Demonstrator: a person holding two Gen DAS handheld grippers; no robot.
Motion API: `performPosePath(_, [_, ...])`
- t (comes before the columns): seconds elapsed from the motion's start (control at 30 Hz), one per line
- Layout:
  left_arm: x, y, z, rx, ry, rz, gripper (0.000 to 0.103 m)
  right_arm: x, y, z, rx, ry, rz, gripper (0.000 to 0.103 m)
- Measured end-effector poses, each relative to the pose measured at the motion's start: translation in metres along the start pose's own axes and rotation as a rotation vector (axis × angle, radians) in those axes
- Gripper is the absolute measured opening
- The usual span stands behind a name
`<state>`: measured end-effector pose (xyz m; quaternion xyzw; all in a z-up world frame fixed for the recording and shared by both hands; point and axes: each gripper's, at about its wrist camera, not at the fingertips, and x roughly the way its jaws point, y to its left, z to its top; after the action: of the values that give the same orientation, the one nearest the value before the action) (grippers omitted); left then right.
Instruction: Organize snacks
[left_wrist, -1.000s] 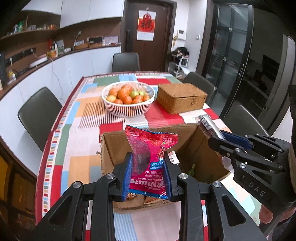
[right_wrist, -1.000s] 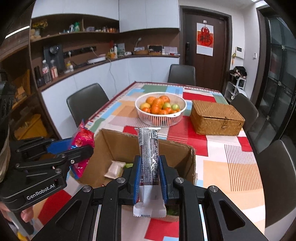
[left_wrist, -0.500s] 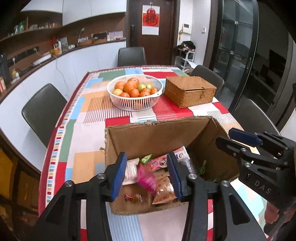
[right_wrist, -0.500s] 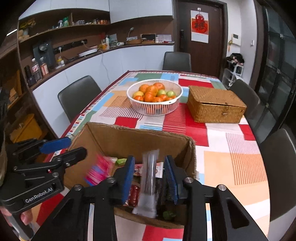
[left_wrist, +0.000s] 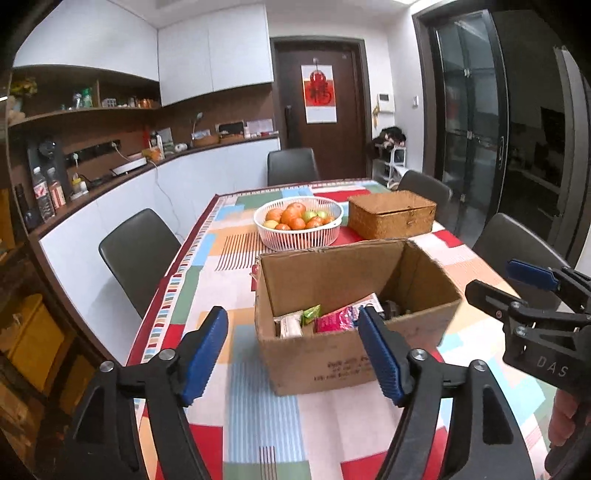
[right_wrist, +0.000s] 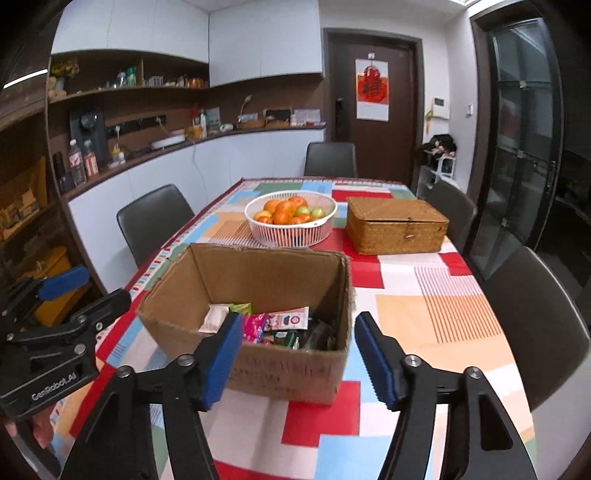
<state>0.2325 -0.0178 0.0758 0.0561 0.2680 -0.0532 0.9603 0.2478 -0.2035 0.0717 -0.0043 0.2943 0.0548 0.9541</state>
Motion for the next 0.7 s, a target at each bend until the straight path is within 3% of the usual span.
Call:
performPosePath(0.23, [-0.045, 0.001, -0.019, -0.028, -0.055, 0.007, 0.088, -0.047, 0.007, -0.024, -0.006, -0.08, -0.042, 0.085])
performPosePath(0.37, [-0.066, 0.002, -0.032, -0.037, -0.072, 0.021, 0.098, -0.067, 0.011, -0.035, -0.021, -0.111, -0.056, 0.088])
performPosePath(0.7, [-0.098, 0.003, -0.053, -0.052, -0.105, 0.042, 0.103, -0.105, 0.02, -0.058, -0.046, -0.166, -0.086, 0.093])
